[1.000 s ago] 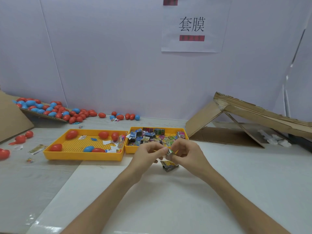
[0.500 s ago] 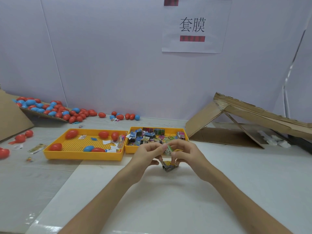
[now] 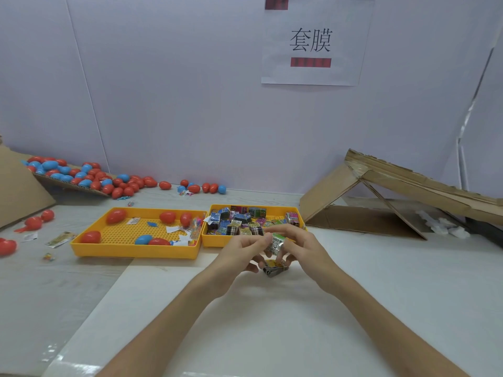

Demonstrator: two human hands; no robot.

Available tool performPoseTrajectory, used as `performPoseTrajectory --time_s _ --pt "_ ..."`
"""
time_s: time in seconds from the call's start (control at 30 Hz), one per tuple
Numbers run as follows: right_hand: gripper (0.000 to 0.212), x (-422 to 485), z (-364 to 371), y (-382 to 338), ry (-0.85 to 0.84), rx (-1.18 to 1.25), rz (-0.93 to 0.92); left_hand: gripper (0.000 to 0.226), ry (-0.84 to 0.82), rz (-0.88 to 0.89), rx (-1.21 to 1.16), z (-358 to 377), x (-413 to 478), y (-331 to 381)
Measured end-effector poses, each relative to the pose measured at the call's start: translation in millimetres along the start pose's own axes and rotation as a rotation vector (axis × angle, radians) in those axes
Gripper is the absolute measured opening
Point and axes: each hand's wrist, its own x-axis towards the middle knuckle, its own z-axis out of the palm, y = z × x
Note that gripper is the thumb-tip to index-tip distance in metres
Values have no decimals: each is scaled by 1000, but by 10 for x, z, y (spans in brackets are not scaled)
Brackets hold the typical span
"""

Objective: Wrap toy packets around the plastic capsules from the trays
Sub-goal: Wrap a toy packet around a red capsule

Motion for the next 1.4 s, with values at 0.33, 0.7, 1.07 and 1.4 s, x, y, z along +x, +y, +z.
performPoseTrajectory --time_s 0.33,0.7,1.07,1.4 --pt "21 0 -4 1 -32 94 6 34 -17 40 104 26 -39 16" --pt "31 -36 -35 -44 -246 274 83 25 -103 56 -77 -9 -35 27" --pt "34 -27 -77 -80 -230 510 204 24 -79 25 -160 -28 -15 39" --pt "27 -17 -29 -24 -150 672 189 30 -90 4 -37 26 -5 23"
